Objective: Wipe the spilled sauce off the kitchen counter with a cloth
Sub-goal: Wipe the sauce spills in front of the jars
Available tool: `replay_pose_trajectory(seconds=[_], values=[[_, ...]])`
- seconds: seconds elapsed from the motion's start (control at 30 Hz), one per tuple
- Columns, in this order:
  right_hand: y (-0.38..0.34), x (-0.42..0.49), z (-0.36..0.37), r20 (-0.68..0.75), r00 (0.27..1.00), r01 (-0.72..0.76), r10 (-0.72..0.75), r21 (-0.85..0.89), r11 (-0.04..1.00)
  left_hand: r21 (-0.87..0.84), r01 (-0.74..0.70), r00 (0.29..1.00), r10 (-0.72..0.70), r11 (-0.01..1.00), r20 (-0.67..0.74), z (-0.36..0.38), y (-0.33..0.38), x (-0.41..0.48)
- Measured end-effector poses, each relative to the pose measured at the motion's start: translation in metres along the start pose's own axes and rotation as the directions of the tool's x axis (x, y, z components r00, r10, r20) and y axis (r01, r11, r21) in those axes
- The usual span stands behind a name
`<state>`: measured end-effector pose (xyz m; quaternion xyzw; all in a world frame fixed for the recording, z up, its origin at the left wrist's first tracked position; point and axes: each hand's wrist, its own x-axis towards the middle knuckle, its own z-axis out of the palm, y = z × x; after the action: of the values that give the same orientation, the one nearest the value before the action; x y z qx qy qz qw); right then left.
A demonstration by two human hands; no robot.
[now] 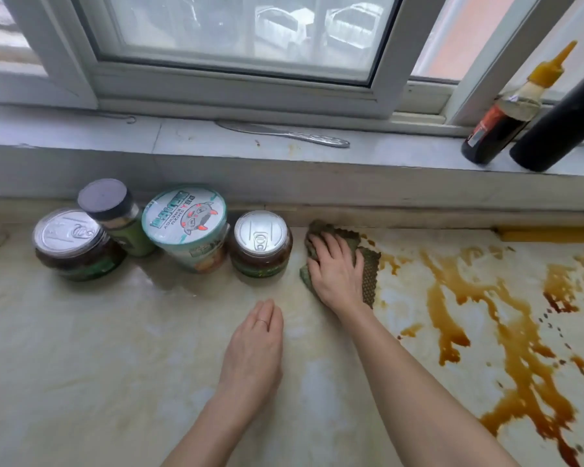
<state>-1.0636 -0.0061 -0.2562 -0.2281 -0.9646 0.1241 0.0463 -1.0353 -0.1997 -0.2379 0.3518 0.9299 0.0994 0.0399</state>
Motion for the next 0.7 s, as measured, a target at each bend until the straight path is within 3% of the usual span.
replay_pose_trajectory(seconds=[0.07, 0.17, 0.33, 0.47, 0.6, 0.63, 0.7], values=[[-0.009, 0.001, 0.002, 0.021, 0.999, -0.030, 0.030, -0.012, 0.999, -0.030, 0.027, 1.000, -0.027, 0.999, 0.008, -0.008, 0.001, 0.002], [0.000, -0.003, 0.004, 0.024, 0.996, 0.089, -0.088, -0.038, 0.995, -0.072, 0.002, 1.000, -0.001, 0.997, 0.004, -0.016, 0.002, 0.013], [0.006, 0.008, 0.001, -0.019, 0.992, -0.123, 0.123, -0.029, 0.992, -0.081, -0.080, 0.997, 0.079, 0.994, -0.019, -0.012, 0.001, 0.039], [0.014, 0.004, 0.003, -0.027, 0.996, 0.079, -0.081, -0.073, 0.994, -0.084, -0.106, 0.994, 0.108, 0.991, 0.025, -0.011, 0.006, 0.045], [0.038, 0.016, -0.004, -0.060, 0.977, -0.207, 0.204, -0.042, 0.977, -0.098, -0.082, 0.993, 0.089, 0.992, 0.072, -0.011, 0.012, 0.048], [0.031, 0.015, -0.003, -0.062, 0.972, -0.228, 0.225, -0.039, 0.973, -0.107, -0.079, 0.992, 0.089, 0.991, 0.086, -0.010, 0.014, 0.049], [0.013, 0.007, 0.002, -0.059, 0.994, -0.097, 0.094, -0.046, 0.994, -0.111, -0.064, 0.991, 0.076, 0.992, 0.107, -0.009, 0.016, 0.051]])
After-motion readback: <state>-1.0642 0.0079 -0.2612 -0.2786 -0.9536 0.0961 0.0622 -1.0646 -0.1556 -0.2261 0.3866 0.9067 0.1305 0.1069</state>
